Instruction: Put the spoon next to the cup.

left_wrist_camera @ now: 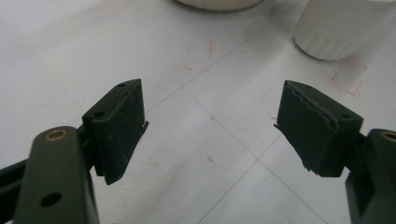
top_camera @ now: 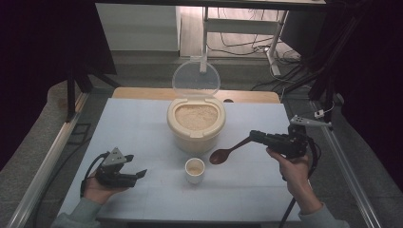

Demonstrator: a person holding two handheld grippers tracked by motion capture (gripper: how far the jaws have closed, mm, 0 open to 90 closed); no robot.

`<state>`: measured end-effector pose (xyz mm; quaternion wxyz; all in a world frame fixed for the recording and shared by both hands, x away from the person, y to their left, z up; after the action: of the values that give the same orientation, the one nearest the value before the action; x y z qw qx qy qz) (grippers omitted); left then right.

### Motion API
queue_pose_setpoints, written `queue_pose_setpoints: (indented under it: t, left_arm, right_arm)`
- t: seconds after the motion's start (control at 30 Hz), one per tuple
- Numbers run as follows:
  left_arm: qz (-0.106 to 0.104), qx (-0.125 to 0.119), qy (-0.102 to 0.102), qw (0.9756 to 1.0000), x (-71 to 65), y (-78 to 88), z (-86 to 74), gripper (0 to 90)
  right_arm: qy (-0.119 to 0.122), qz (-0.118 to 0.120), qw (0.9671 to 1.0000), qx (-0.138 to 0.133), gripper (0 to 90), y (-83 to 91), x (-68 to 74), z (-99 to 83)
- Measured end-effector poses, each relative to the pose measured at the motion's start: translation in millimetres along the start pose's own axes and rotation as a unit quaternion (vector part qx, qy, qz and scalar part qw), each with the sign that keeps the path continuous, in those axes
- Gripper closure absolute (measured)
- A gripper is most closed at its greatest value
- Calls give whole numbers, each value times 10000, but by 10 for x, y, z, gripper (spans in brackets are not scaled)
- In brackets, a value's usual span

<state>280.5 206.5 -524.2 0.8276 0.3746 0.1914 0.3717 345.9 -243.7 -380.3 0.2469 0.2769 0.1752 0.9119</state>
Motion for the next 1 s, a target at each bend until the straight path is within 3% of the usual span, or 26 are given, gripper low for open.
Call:
queue_pose_setpoints:
  t: [0.2,0.5,0.67,1.0]
  left_arm:
    - [5,-16,-3,10000,-8,8,4,233]
    - [12,9,-5,10000,-2,2,-1,233]
    - [11,1,-10,10000,-6,4,-1,233]
    - [13,10,-12,10000,-3,2,-3,233]
  right_arm:
    - [-91,37,9994,329,837,-28,-37,-103]
    - [-158,271,9959,849,836,-277,-47,-281]
    - [-218,454,9922,1142,837,-442,-15,-383]
    - [-246,711,9815,1759,836,-786,17,-580]
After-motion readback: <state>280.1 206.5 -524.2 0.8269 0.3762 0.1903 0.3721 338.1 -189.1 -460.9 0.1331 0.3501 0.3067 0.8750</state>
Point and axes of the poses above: each handheld gripper's, and its own axes: y roughly backward along the jaws, z roughly out of its top, x roughly to its left, the point moved 4 cm from there along -y, roughly forward along the jaws, and after that the axes turned 9 degrees about x, right-handed, at the moved point
